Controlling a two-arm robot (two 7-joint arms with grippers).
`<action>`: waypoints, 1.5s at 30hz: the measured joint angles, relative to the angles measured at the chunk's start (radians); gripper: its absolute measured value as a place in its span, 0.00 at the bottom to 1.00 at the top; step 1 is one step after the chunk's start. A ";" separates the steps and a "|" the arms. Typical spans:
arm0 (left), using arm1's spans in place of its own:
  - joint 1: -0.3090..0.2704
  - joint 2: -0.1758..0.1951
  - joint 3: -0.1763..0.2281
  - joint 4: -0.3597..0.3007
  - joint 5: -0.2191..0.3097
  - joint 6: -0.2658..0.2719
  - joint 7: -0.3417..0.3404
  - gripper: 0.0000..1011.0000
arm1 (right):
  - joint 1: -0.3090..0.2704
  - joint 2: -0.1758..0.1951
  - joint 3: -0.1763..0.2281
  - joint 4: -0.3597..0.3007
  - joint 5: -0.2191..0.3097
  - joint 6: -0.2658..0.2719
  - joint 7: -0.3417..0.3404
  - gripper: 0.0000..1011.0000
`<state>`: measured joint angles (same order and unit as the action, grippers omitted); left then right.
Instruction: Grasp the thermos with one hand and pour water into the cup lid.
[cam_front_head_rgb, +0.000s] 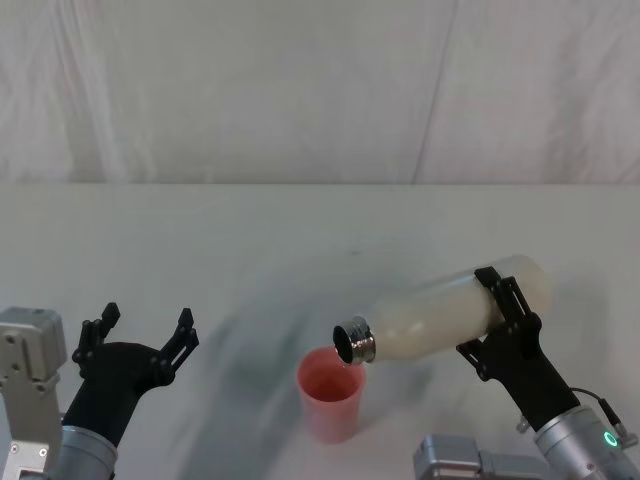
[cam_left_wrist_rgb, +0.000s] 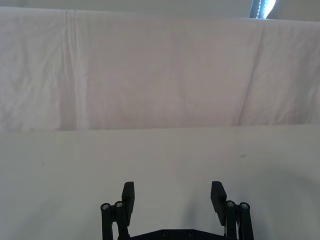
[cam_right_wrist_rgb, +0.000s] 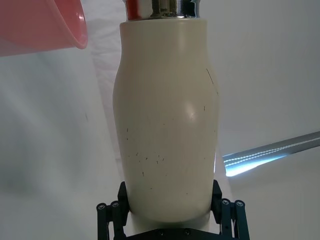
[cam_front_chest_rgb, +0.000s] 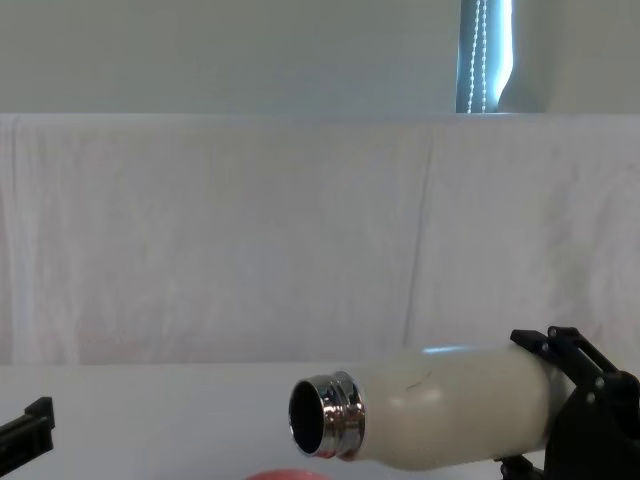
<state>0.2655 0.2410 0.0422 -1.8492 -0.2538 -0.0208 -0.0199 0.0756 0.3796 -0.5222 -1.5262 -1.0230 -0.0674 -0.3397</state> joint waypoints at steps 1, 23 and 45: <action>0.000 0.000 0.000 0.000 0.000 0.000 0.000 0.99 | 0.003 0.000 -0.002 0.002 0.000 0.001 0.000 0.95; 0.000 0.000 0.000 0.000 0.000 0.000 0.000 0.99 | 0.026 0.011 -0.024 0.019 -0.029 0.020 -0.003 0.95; 0.000 0.000 0.000 0.000 0.000 0.000 0.000 0.99 | 0.038 0.017 -0.038 0.027 -0.044 0.030 -0.012 0.95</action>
<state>0.2655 0.2409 0.0421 -1.8492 -0.2538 -0.0208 -0.0199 0.1135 0.3965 -0.5605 -1.4992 -1.0670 -0.0370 -0.3520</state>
